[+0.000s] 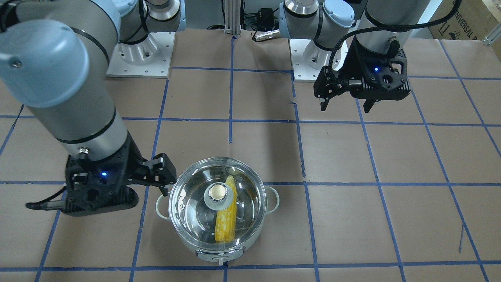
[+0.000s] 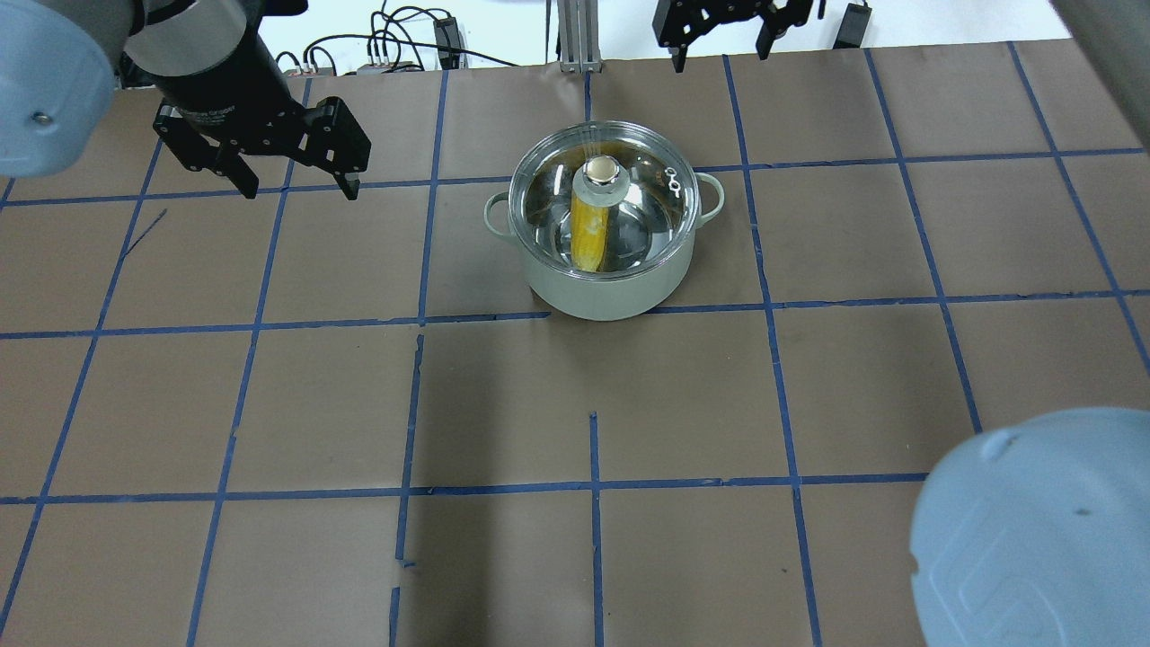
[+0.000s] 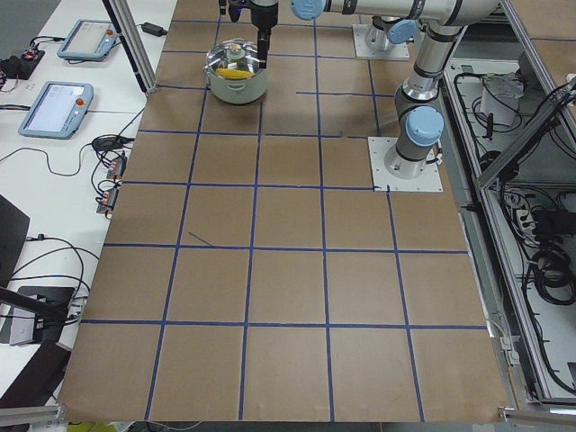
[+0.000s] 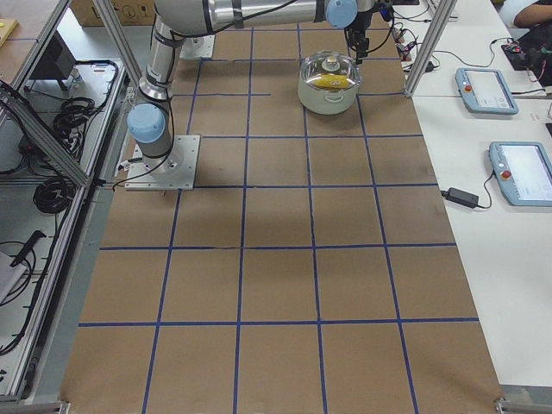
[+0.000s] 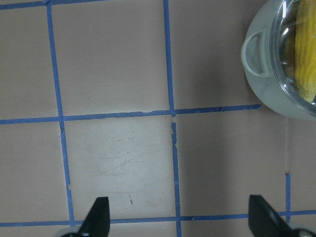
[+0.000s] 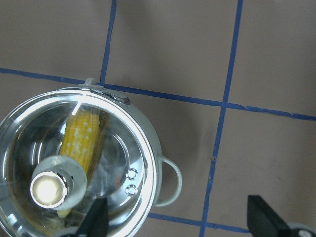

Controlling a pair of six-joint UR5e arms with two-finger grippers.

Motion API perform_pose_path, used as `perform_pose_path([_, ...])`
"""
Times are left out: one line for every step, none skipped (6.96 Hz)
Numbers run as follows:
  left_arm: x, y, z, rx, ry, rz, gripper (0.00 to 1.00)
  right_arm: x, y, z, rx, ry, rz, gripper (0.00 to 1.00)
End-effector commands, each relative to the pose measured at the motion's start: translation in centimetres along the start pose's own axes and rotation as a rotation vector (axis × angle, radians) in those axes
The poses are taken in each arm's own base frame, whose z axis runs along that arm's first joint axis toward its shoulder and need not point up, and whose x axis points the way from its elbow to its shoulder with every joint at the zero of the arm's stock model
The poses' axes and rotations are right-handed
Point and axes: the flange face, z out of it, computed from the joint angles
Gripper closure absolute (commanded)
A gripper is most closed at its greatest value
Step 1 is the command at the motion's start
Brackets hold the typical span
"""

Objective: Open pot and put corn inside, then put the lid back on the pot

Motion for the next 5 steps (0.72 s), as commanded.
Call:
perform_pose_path([-0.1, 0.0, 0.0, 0.001, 0.0, -0.002, 0.0, 2.2, 6.1, -4.5, -0.045, 0.013, 0.021, 0.0])
perform_pose_path([-0.1, 0.0, 0.0, 0.001, 0.0, 0.0, 0.0, 2.0, 10.9, -5.6, -0.056, 0.009, 0.032, 0.0])
perform_pose_path([-0.4, -0.1, -0.1, 0.004, -0.003, -0.005, 0.0, 2.2, 14.8, -7.3, -0.038, 0.004, 0.05, 0.0])
perform_pose_path([-1.2, -0.4, -0.7, 0.011, -0.004, -0.019, 0.0, 3.0, 18.1, -8.1, -0.037, 0.007, 0.067, 0.0])
perform_pose_path([-1.9, -0.6, -0.9, 0.012, -0.004, -0.031, 0.0, 2.7, 20.6, -7.4, -0.105, -0.005, 0.039, 0.0])
